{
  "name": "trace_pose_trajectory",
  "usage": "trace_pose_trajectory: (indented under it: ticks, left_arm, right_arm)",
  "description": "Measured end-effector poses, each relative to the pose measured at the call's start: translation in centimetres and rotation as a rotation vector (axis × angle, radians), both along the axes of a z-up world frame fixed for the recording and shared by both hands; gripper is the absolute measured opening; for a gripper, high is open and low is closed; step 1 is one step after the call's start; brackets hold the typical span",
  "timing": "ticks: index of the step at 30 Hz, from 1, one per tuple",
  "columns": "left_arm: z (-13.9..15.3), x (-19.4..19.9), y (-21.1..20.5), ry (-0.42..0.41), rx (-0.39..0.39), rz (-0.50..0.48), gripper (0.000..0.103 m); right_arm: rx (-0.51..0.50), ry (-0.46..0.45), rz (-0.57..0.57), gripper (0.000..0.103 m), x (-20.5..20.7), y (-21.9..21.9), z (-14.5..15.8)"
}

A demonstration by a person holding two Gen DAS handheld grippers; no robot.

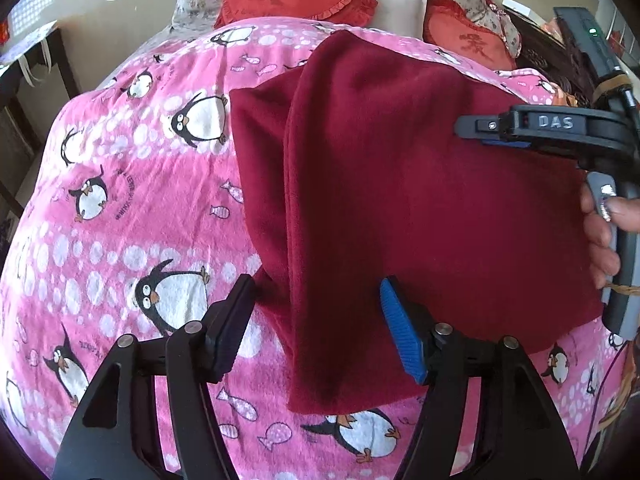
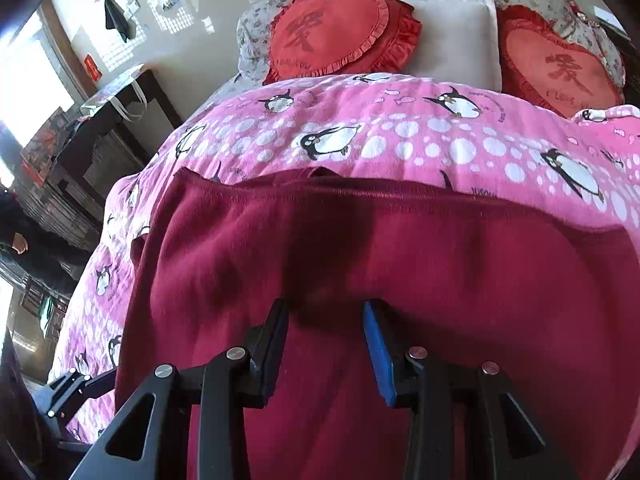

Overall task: Fold small clothes
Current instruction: 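Move the right tool to the sweater's side edge and grasp it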

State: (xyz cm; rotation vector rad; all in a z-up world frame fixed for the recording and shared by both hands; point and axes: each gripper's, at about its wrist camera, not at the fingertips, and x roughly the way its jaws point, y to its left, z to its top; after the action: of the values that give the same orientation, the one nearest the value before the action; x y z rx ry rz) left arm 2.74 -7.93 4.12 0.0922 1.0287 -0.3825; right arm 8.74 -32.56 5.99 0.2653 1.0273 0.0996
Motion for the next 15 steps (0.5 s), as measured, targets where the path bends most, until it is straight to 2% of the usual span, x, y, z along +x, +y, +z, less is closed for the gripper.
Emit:
trace_pose_trajectory:
  ticks: [5, 9, 15]
  left_arm:
    - [-0.2, 0.1, 0.1, 0.002, -0.011, 0.004, 0.068]
    - [-0.2, 0.0, 0.6, 0.012, -0.031, 0.012, 0.068]
    - [-0.7, -0.2, 2.0, 0.056, -0.130, 0.019, 0.068]
  right_arm:
    - [-0.011, -0.041, -0.006, 0.037, -1.5, 0.5, 1.8]
    - [0.019, -0.081, 0.060, 0.037, -2.1, 2.2, 3.4]
    - [-0.005, -0.117, 0.172, 0.034, -0.9, 6.3, 4.2]
